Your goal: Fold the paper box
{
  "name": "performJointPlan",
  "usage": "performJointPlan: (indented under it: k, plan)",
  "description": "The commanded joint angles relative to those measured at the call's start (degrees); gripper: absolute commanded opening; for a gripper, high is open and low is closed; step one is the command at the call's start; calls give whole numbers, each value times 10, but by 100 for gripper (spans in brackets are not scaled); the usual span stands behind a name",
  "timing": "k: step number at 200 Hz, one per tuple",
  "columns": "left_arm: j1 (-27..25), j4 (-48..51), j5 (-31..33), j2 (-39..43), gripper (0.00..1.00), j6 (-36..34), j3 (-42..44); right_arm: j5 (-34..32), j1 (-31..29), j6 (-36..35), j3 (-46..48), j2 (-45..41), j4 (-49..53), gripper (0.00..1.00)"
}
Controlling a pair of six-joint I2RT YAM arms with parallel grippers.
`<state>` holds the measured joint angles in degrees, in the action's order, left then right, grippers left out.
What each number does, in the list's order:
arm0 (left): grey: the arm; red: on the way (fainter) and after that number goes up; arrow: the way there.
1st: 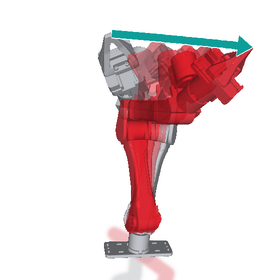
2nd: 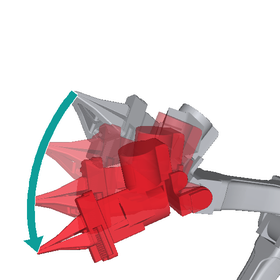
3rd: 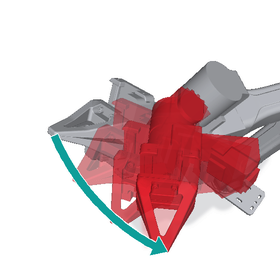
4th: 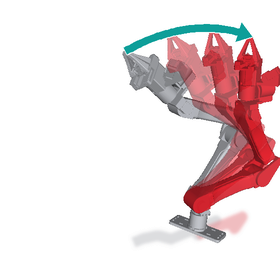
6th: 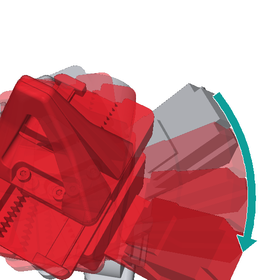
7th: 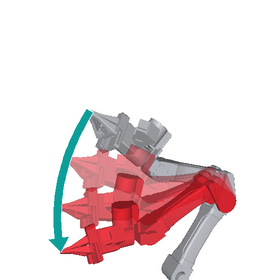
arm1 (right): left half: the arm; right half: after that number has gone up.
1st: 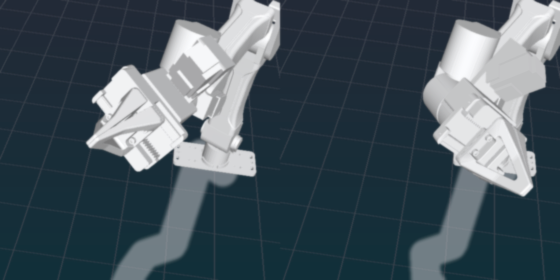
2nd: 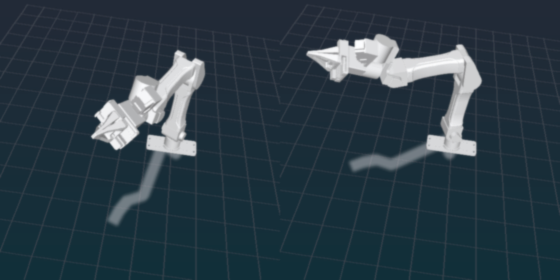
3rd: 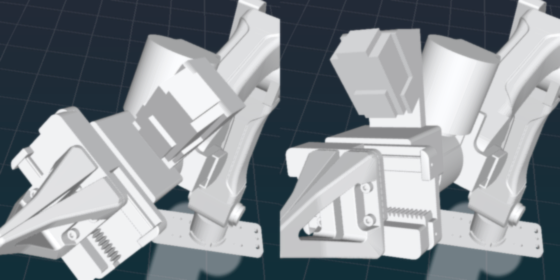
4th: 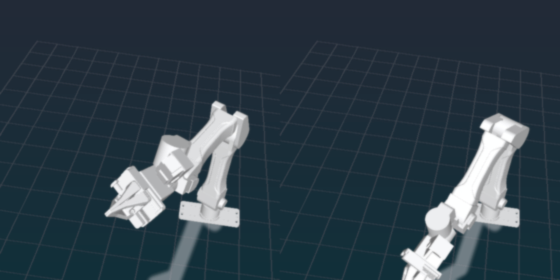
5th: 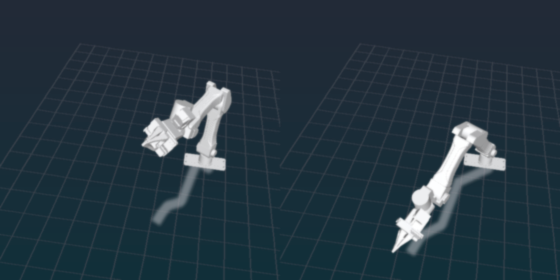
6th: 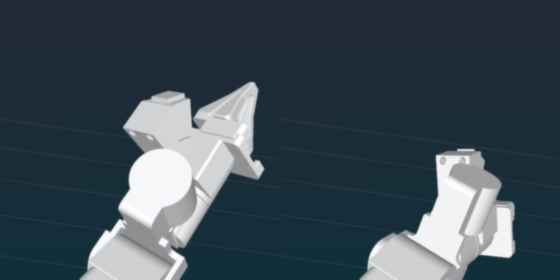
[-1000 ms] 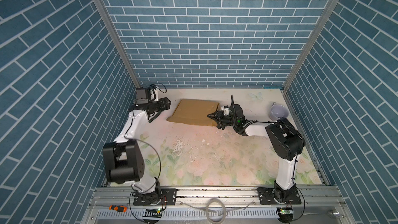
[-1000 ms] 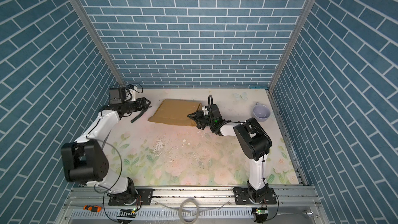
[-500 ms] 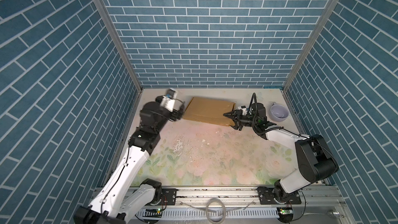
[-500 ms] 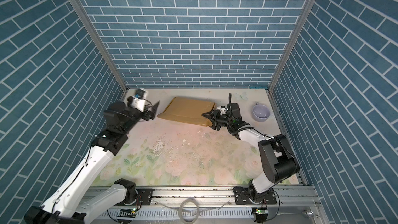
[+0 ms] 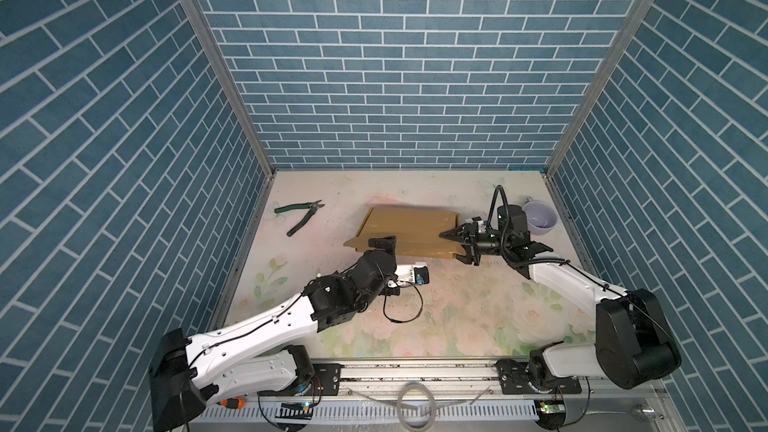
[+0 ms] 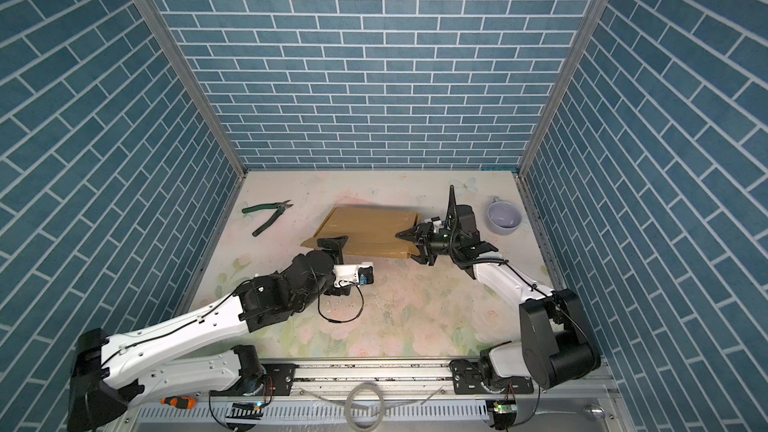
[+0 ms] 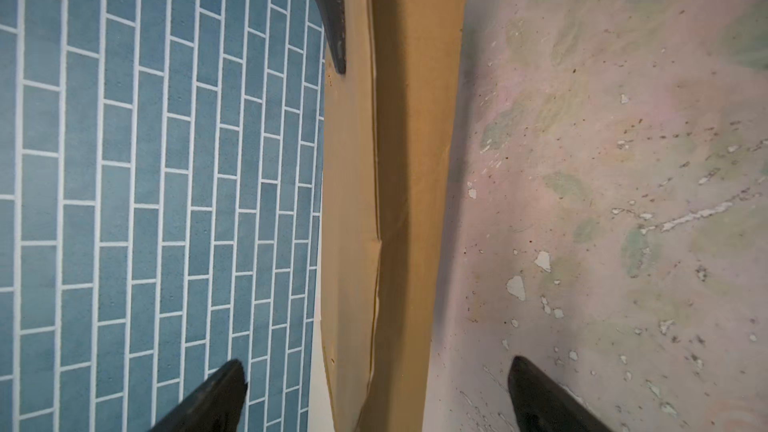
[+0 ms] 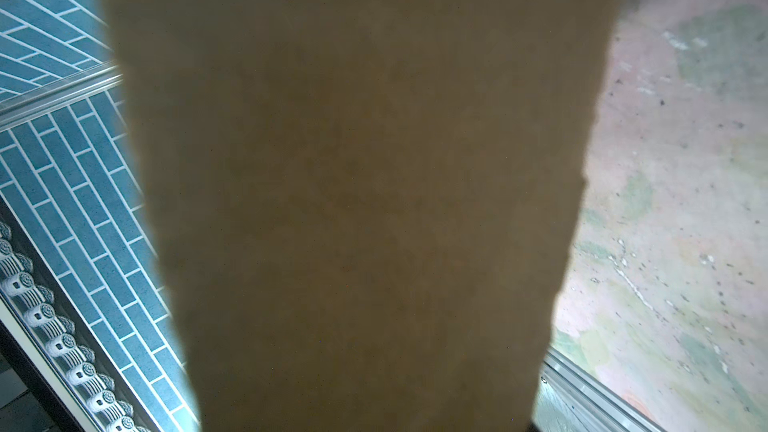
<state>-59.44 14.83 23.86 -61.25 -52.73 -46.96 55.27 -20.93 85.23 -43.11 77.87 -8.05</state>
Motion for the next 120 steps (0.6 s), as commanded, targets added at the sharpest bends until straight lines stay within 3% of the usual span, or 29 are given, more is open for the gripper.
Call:
performJointPlan:
  k: [1,56,85,120]
  plan:
    - [-6,-4,0,-12,100,-37,7,32,2,16,10,-25,-13,49]
    - [-1,-161,65,-34,95,-151,92,52,-1,43,39,-49,-31,49]
    - [8,-281,94,-50,87,-212,132,63,-13,52,43,-52,-39,49]
    - [13,-292,86,-53,70,-222,132,71,-18,58,32,-47,-43,53]
